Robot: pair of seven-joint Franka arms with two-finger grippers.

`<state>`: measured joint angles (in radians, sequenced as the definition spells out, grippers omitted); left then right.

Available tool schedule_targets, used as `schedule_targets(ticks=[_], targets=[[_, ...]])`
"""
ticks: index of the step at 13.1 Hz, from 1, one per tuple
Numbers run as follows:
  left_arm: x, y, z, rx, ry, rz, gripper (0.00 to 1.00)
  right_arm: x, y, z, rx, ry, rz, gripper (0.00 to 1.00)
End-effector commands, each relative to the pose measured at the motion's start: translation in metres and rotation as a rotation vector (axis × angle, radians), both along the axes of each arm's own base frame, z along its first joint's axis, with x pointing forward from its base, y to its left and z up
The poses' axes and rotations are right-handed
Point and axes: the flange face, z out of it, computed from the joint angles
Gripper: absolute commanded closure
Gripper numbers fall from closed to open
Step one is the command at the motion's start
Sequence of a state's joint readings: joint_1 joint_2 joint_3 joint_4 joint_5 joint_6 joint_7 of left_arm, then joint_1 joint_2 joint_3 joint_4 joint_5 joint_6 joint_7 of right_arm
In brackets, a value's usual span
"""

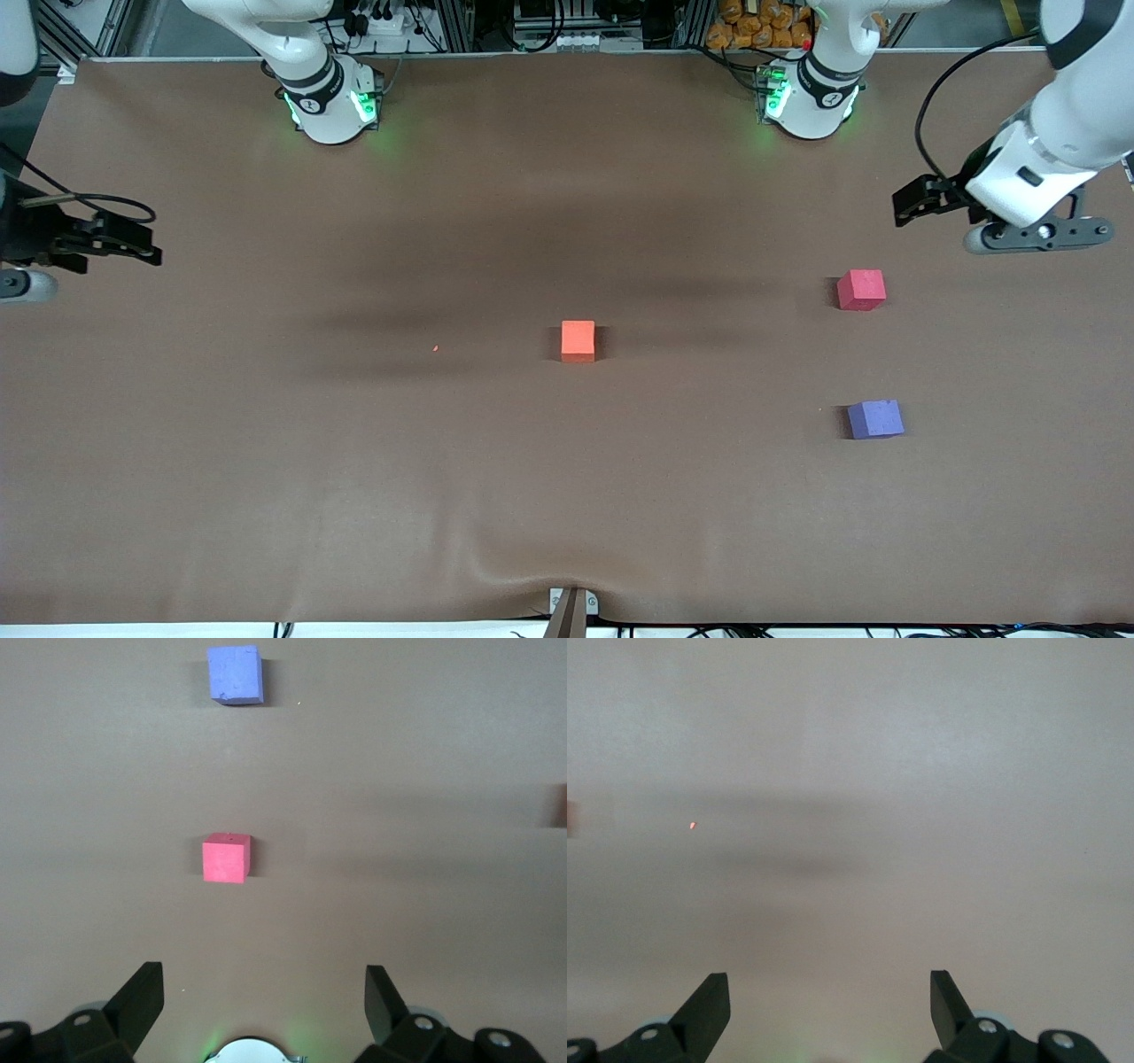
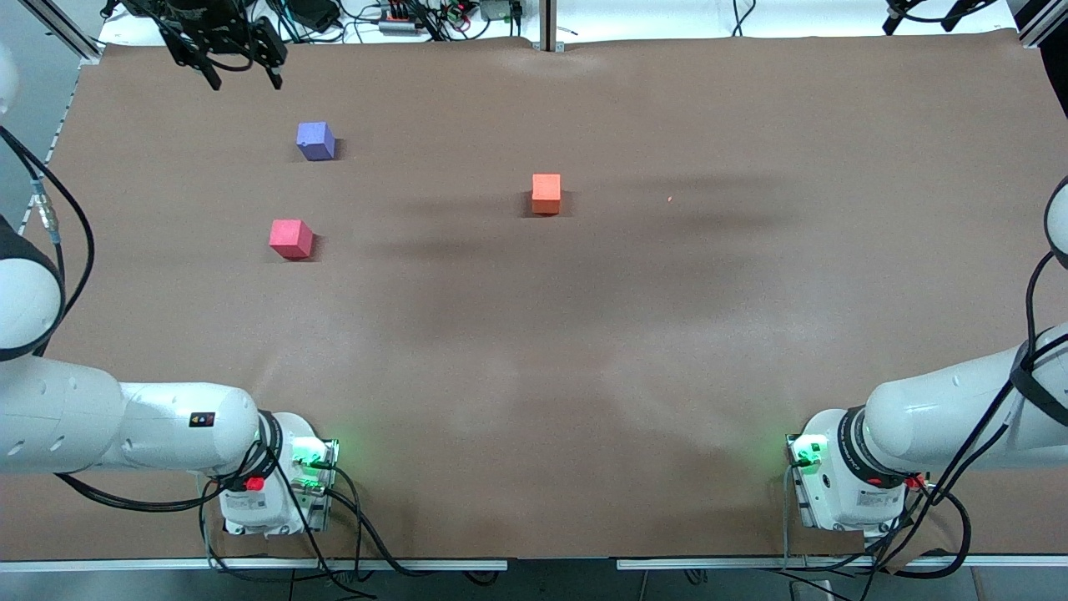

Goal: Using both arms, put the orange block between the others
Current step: 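Reach the left gripper over the orange cube and lower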

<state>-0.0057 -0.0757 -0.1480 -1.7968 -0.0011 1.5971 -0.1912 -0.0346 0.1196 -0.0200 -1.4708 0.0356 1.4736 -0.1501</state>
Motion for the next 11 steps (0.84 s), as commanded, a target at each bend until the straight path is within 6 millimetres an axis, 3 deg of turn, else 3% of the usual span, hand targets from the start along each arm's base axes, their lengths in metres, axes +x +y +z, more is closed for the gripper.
schedule_targets(ticks=[1, 6, 9, 11], targets=[[0.003, -0.029, -0.02, -0.002, -0.009, 0.048, 0.0, -0.006, -0.001, 0.006, -0.027, -0.009, 0.019, 0.0], [0.031, -0.142, -0.085, -0.046, -0.026, 0.142, 0.0, -0.006, -0.001, 0.006, -0.021, -0.008, 0.054, 0.0], [0.051, -0.235, -0.121, -0.086, 0.021, 0.163, 0.0, -0.007, -0.002, 0.006, -0.021, -0.005, 0.052, 0.0], [0.06, -0.279, -0.148, -0.083, 0.037, 0.188, 0.0, -0.007, -0.004, 0.006, -0.021, -0.003, 0.049, 0.0]])
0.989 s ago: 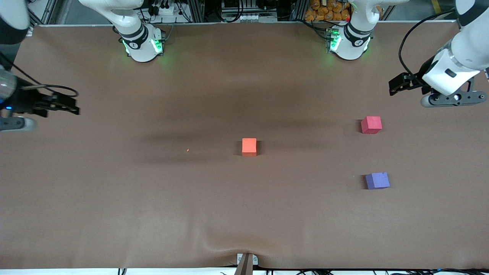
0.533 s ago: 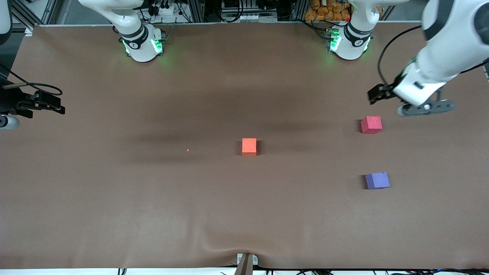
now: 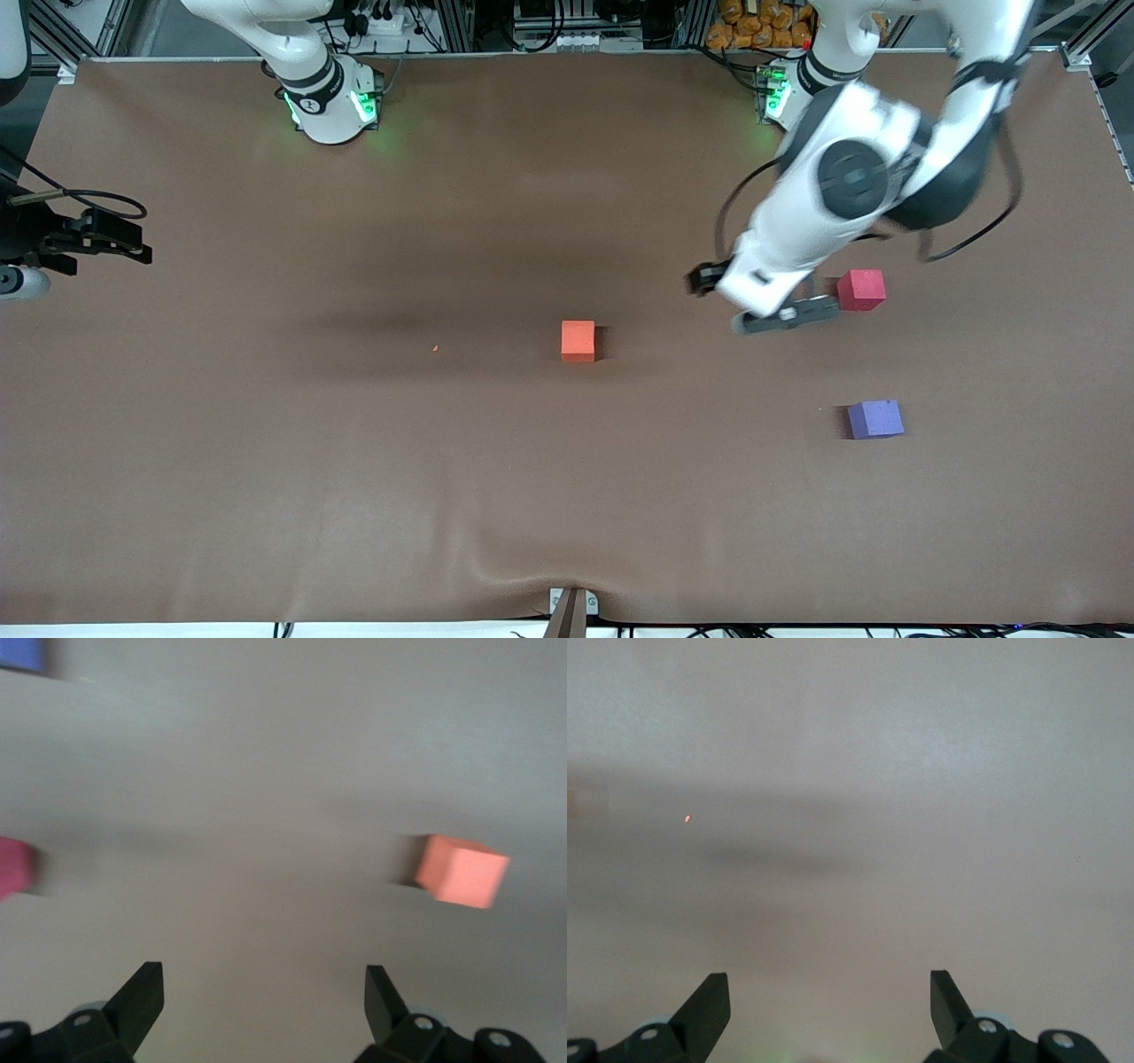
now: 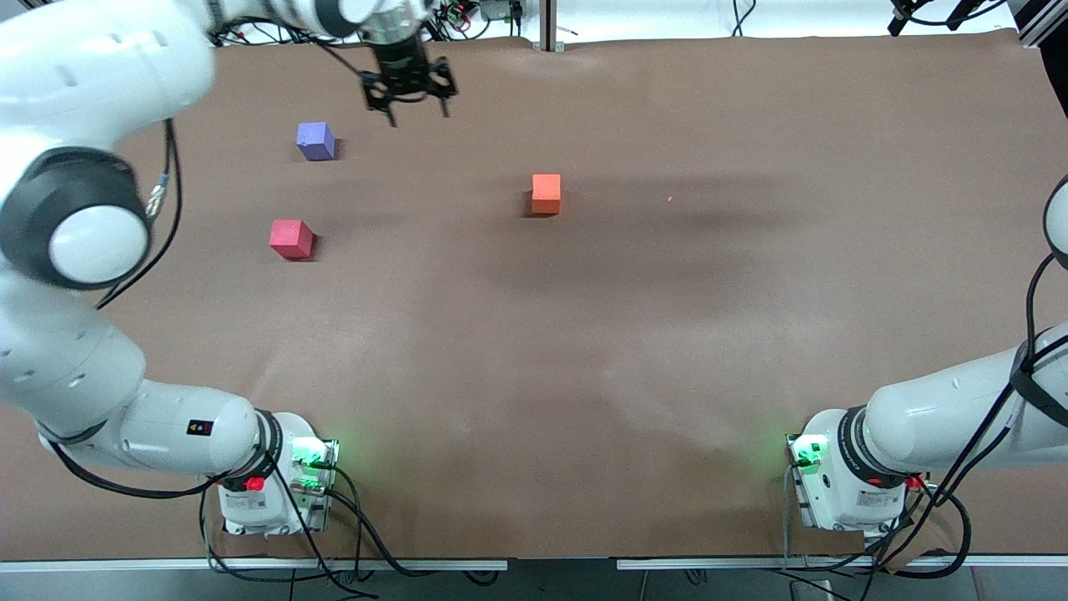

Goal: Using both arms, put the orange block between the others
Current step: 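Reach the left gripper over the orange cube and lower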

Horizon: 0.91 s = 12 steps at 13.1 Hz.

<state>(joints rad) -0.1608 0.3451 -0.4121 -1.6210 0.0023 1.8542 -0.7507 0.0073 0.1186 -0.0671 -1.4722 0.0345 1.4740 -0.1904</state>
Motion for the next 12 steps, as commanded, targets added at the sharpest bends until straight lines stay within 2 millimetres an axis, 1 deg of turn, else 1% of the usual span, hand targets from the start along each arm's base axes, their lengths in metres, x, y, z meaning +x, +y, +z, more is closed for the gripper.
schedule_targets(ticks=[1, 2, 3, 4, 5, 7, 8, 9, 10, 11, 12], targets=[[0.027, -0.056, -0.028, -0.006, 0.005, 0.013, 0.0, -0.007, -0.004, 0.006, -0.017, -0.002, 0.011, 0.0], [0.033, -0.075, -0.039, -0.013, -0.005, -0.014, 0.0, -0.006, -0.004, 0.005, -0.017, -0.001, 0.011, 0.0], [0.038, -0.09, -0.055, -0.023, -0.012, -0.026, 0.0, -0.006, -0.005, 0.005, -0.017, -0.001, 0.009, 0.0], [0.037, -0.109, -0.071, -0.04, -0.044, -0.046, 0.0, -0.006, -0.005, 0.005, -0.017, -0.001, 0.009, 0.0], [0.036, -0.124, -0.085, -0.047, -0.095, -0.073, 0.0, -0.006, -0.005, 0.005, -0.018, -0.001, 0.008, 0.0], [0.026, -0.147, -0.109, -0.021, -0.148, -0.142, 0.0, -0.007, -0.005, 0.006, -0.017, -0.002, 0.008, 0.0], [0.024, -0.152, -0.111, -0.017, -0.164, -0.154, 0.0, -0.007, -0.004, 0.008, -0.019, -0.005, 0.008, 0.0], [0.026, -0.154, -0.113, -0.035, -0.181, -0.17, 0.0, -0.006, -0.004, 0.011, -0.026, -0.012, 0.009, 0.0], [0.022, -0.16, -0.131, -0.033, -0.172, -0.188, 0.0, -0.006, -0.003, 0.011, -0.035, -0.012, 0.011, 0.0], [0.013, -0.168, -0.147, -0.024, -0.154, -0.205, 0.0, -0.006, -0.003, 0.012, -0.038, -0.013, 0.011, 0.0], [0.008, -0.172, -0.162, -0.017, -0.135, -0.21, 0.0, -0.006, -0.003, 0.014, -0.039, -0.016, 0.006, 0.0]])
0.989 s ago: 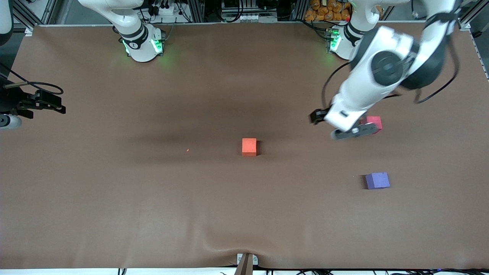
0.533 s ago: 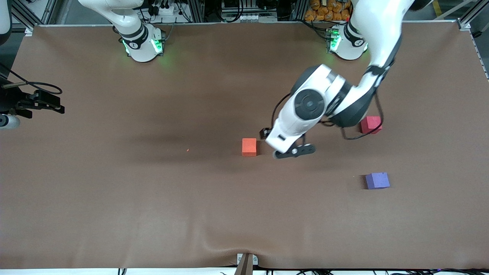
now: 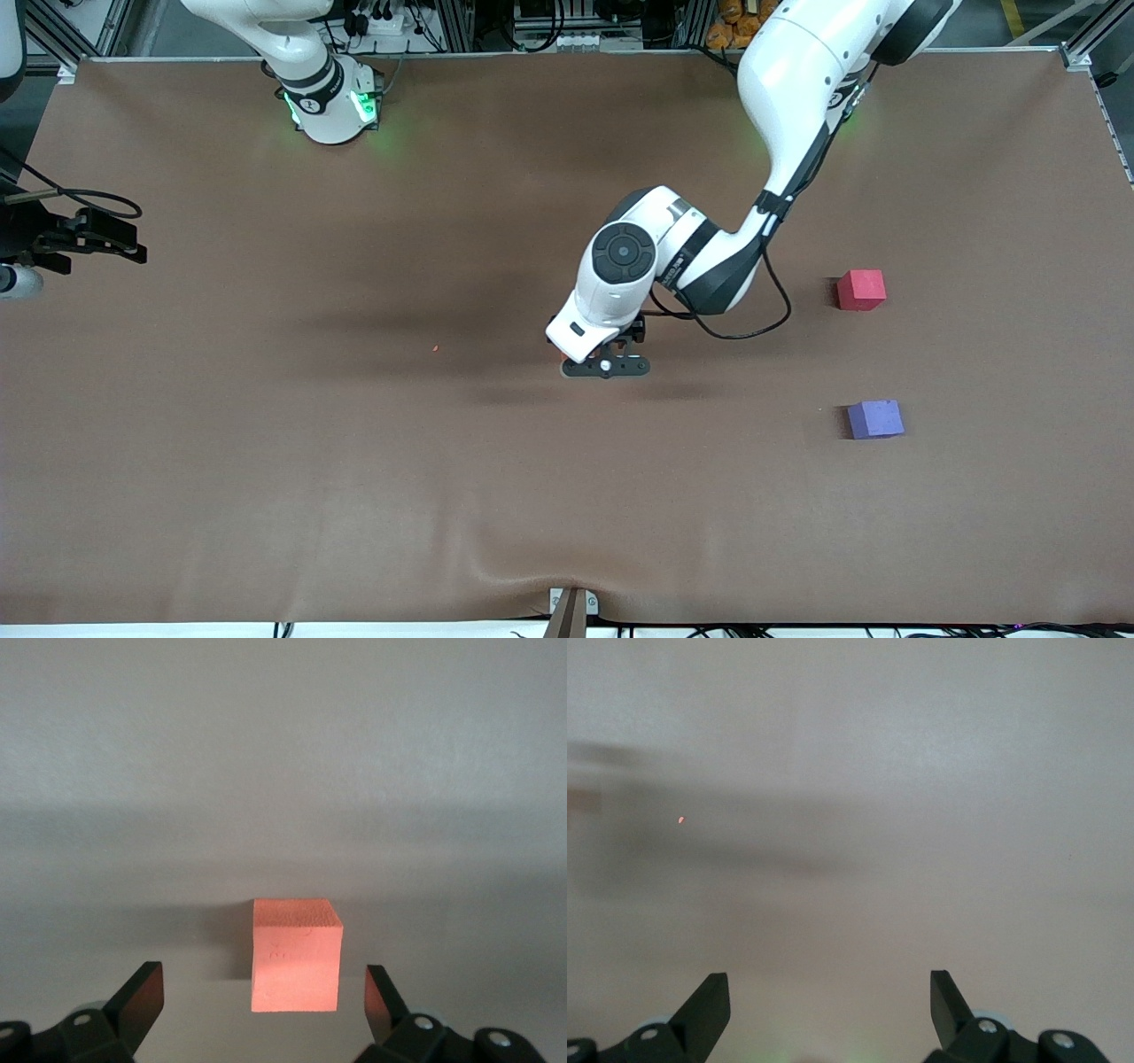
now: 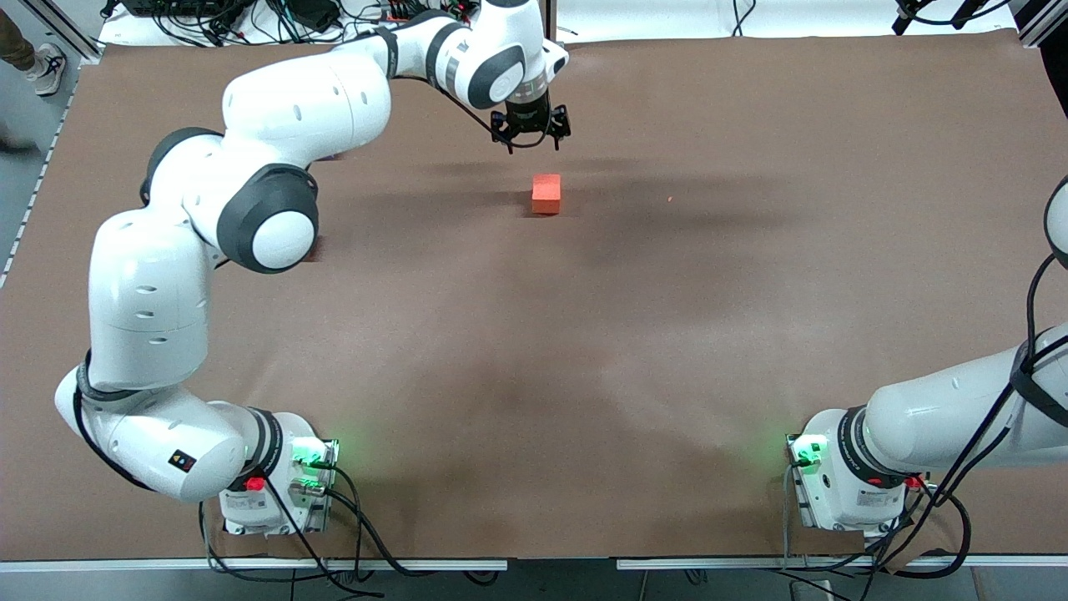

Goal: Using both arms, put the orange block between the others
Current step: 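Reach the left gripper over the orange cube and lower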

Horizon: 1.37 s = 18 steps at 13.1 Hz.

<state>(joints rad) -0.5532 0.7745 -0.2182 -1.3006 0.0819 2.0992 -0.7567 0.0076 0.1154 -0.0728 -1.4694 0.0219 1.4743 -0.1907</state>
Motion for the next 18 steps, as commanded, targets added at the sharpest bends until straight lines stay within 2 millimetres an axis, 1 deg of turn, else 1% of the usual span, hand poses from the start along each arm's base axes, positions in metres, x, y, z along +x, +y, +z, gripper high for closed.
schedule_targets(ticks=[1, 2, 3, 4, 5, 6, 8, 9, 11, 12, 13, 14, 15, 16, 17, 18], targets=[[-0.002, -0.009, -0.034, 0.02, 0.006, -0.032, 0.0, -0.006, 0.003, 0.013, -0.024, -0.012, 0.014, 0.0], [-0.002, -0.008, -0.04, 0.02, 0.01, -0.03, 0.0, -0.006, 0.005, 0.012, -0.023, -0.002, 0.017, 0.0], [-0.004, -0.007, -0.051, 0.03, 0.026, -0.027, 0.0, -0.007, 0.007, 0.019, -0.024, -0.003, 0.019, 0.0], [-0.006, -0.008, -0.062, 0.033, 0.038, -0.022, 0.0, -0.008, 0.007, 0.018, -0.023, 0.004, 0.022, 0.0], [-0.013, -0.017, -0.068, 0.025, 0.032, -0.027, 0.0, -0.007, 0.008, 0.018, -0.023, 0.004, 0.026, 0.0], [-0.017, -0.024, -0.071, 0.015, 0.025, -0.014, 0.0, -0.006, 0.008, 0.016, -0.023, 0.007, 0.028, 0.0], [-0.023, -0.03, -0.076, 0.011, 0.023, -0.018, 0.0, -0.006, 0.008, 0.015, -0.021, 0.01, 0.028, 0.0], [-0.025, -0.032, -0.078, 0.013, 0.023, -0.022, 0.0, -0.005, 0.012, 0.014, -0.021, 0.012, 0.034, 0.0], [-0.027, -0.032, -0.083, 0.019, 0.025, -0.043, 0.0, -0.005, 0.014, 0.013, -0.021, 0.012, 0.039, 0.0], [-0.026, -0.03, -0.084, 0.025, 0.023, -0.047, 0.05, -0.004, 0.013, 0.012, -0.021, 0.013, 0.037, 0.0], [-0.026, -0.029, -0.088, 0.03, 0.026, -0.048, 0.17, -0.004, 0.013, 0.012, -0.021, 0.013, 0.037, 0.0], [-0.026, -0.029, -0.09, 0.031, 0.028, -0.047, 0.34, -0.004, 0.014, 0.012, -0.021, 0.013, 0.039, 0.0], [-0.027, -0.029, -0.093, 0.033, 0.033, -0.042, 0.62, -0.004, 0.015, 0.012, -0.022, 0.013, 0.037, 0.0], [-0.027, -0.029, -0.094, 0.033, 0.036, -0.03, 0.99, -0.004, 0.017, 0.012, -0.022, 0.013, 0.04, 0.0], [-0.026, -0.027, -0.092, 0.038, 0.036, -0.026, 1.0, -0.004, 0.017, 0.012, -0.022, 0.013, 0.039, 0.0], [-0.023, -0.016, -0.091, 0.05, 0.045, -0.006, 1.0, -0.004, 0.017, 0.012, -0.022, 0.013, 0.039, 0.0]])
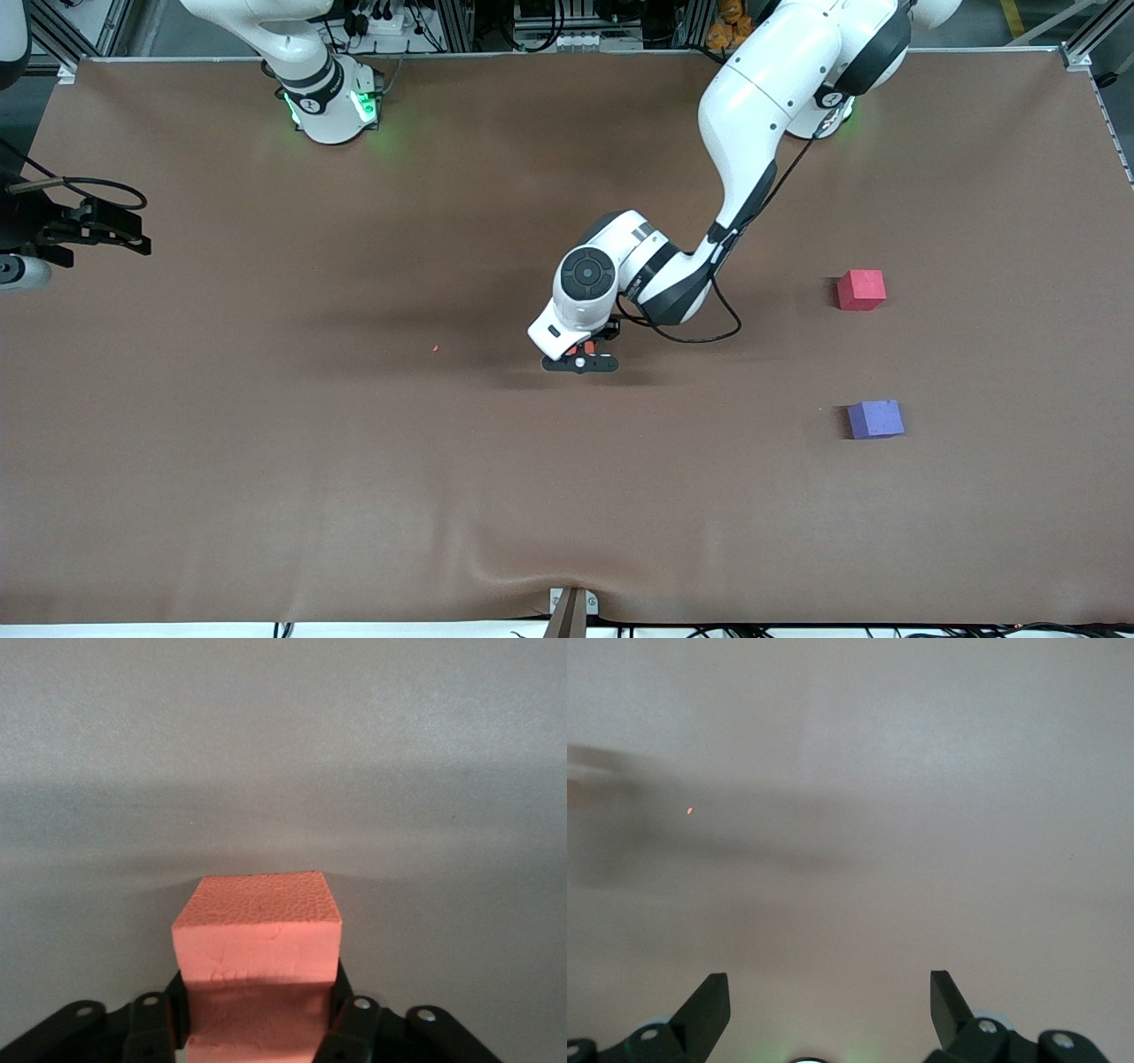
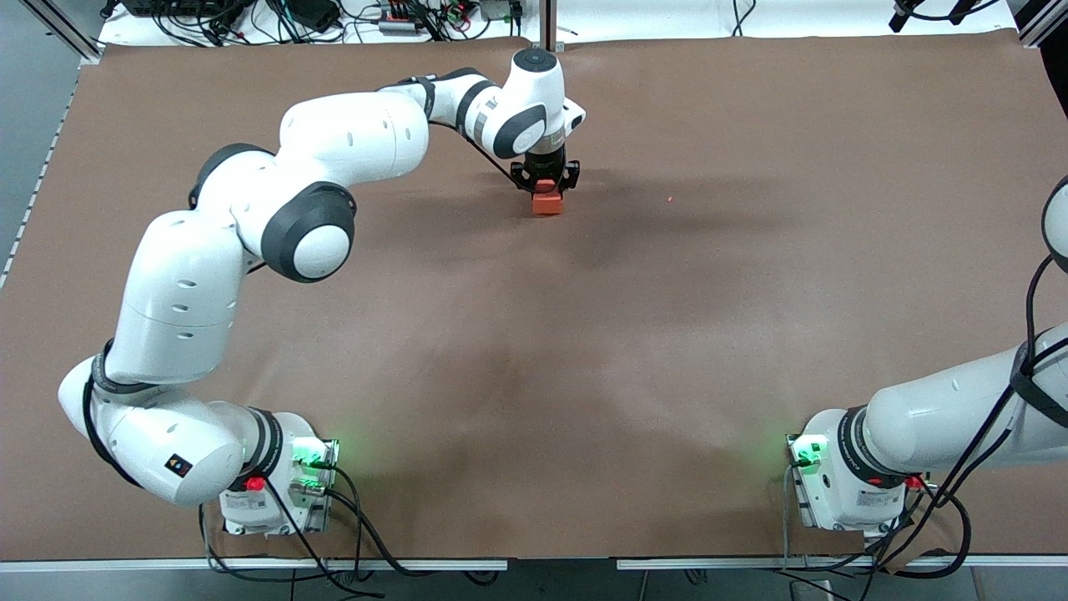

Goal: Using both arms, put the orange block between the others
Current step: 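Grasp the orange cube with the left gripper and lift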

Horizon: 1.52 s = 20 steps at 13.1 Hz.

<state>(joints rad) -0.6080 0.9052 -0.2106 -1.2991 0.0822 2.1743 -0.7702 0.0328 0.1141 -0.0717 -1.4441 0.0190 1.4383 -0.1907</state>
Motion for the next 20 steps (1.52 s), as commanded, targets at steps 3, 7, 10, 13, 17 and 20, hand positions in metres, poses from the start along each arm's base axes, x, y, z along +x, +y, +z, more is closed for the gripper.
schedule_targets(ticks=[3, 7, 10, 13, 17, 20], targets=[[0.045, 0.07, 0.061, 0.071, 0.006, 0.099, 1.0, -0.001, 0.003, 0.003, -0.02, 0.004, 0.012, 0.0], [0.065, 0.171, 0.149, 0.121, 0.024, 0.112, 1.0, -0.001, 0.007, 0.003, -0.022, 0.002, 0.02, 0.0], [0.045, 0.273, 0.18, 0.148, 0.041, 0.003, 1.0, -0.001, 0.008, 0.003, -0.023, 0.0, 0.021, 0.0], [0.026, 0.363, 0.176, 0.159, 0.073, -0.059, 1.0, 0.0, 0.014, 0.004, -0.023, -0.006, 0.032, 0.0], [0.015, 0.448, 0.135, 0.139, -0.007, -0.138, 1.0, 0.001, 0.014, 0.003, -0.025, -0.006, 0.032, 0.0], [0.015, 0.488, 0.091, 0.105, -0.071, -0.188, 1.0, 0.001, 0.014, 0.003, -0.025, -0.006, 0.032, 0.0]])
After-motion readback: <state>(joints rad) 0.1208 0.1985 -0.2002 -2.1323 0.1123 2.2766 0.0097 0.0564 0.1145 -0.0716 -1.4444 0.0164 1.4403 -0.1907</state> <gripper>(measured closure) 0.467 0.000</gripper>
